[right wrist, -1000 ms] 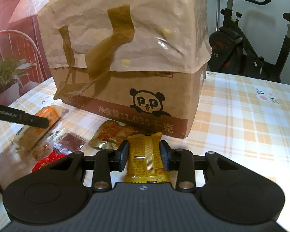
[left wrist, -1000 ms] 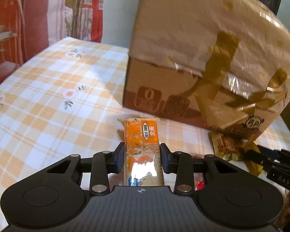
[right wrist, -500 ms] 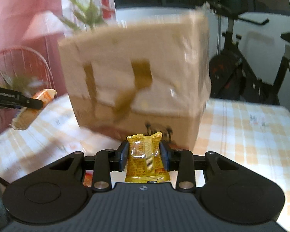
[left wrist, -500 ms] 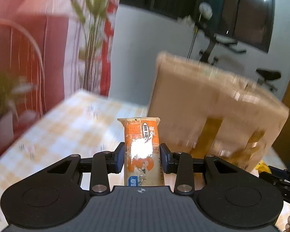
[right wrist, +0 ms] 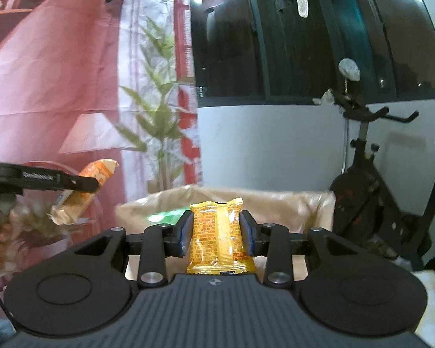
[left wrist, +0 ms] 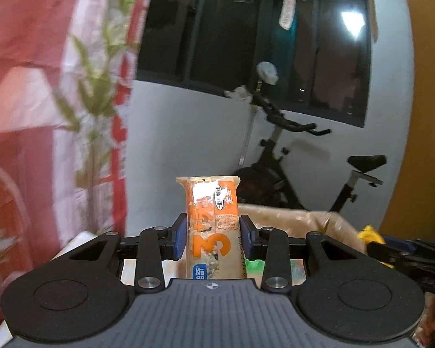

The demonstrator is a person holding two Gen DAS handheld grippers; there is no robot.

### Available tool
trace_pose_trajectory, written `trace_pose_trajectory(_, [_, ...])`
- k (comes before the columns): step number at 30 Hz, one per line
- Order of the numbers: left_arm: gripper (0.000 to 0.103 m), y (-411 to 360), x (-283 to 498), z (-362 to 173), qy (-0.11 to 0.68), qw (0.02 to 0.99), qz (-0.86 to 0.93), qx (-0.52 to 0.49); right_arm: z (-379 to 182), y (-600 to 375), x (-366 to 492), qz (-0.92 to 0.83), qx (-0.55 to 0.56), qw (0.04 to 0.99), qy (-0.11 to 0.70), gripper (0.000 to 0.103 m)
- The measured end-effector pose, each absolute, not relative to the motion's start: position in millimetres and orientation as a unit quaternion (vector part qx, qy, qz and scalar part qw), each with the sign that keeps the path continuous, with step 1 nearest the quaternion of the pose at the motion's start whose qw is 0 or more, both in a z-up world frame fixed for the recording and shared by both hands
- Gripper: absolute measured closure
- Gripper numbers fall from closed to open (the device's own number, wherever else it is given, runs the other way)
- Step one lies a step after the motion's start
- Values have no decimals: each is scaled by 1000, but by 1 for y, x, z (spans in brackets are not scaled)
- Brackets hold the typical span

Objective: Organize snacks
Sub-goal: 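Lift both snacks over the lined box and release them inside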

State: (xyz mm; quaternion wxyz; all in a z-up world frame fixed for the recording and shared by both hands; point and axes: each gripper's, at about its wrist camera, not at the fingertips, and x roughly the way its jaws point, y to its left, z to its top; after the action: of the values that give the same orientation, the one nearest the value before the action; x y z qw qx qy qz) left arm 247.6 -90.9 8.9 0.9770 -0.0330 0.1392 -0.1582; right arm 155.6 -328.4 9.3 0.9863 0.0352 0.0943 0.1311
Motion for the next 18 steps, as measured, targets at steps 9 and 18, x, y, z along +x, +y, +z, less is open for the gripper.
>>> trace_pose_trajectory(9, [64,-144,330,0,187,970,-158,7,9,-349,234,48,39,986,156,66])
trace_pose_trajectory(18, [40,-139,343,-17,204,965,-166,10,-5,-352,239,27,39,981,189,46])
